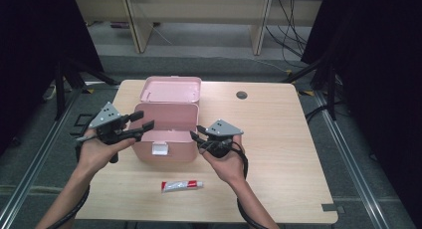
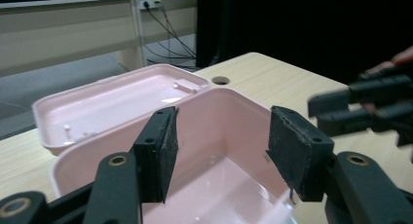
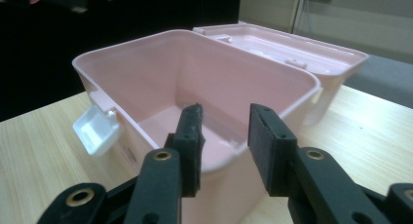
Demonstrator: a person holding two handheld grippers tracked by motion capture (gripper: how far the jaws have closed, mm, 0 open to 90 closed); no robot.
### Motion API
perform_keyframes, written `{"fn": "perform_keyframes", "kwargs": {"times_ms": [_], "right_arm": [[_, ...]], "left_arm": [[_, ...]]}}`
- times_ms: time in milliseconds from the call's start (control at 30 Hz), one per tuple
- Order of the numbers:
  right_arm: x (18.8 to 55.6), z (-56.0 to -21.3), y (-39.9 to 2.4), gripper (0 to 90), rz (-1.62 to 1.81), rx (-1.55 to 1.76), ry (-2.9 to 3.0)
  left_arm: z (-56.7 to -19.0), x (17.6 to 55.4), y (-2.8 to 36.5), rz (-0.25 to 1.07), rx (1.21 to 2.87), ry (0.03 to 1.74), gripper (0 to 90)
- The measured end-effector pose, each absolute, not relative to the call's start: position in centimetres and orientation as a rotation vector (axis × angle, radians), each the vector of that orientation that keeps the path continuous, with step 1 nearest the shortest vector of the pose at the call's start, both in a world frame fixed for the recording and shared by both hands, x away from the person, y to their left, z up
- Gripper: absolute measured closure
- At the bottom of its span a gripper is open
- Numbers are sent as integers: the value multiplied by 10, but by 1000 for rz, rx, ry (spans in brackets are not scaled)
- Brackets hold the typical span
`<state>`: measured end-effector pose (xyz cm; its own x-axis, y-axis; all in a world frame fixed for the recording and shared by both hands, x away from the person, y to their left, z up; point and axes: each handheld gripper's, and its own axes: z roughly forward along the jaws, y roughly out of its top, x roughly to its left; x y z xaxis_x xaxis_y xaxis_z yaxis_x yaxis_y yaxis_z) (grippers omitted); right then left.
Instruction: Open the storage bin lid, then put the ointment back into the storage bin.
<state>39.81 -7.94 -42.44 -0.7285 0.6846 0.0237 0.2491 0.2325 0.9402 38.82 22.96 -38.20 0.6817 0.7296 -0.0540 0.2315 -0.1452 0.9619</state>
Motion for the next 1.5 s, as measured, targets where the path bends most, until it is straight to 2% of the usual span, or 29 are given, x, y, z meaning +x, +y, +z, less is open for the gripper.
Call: {"fn": "perform_keyframes", "kwargs": {"times_ms": [433,733,1367,1467,1500], "right_arm": [[389,-429,-121,603,1427,916,2142],[387,-441,-150,585,1353,938,2162],[369,-464,-205,567,1291,1115,2144],[370,-467,-210,566,1274,1072,2156],[369,-469,-210,566,1274,1092,2153]], "left_arm": [[-409,354,218,411,1809,672,482],[-431,342,202,337,1867,633,472],[-446,345,176,281,2065,519,484],[-448,346,174,256,2083,504,487],[-449,347,173,211,2093,486,487]]}}
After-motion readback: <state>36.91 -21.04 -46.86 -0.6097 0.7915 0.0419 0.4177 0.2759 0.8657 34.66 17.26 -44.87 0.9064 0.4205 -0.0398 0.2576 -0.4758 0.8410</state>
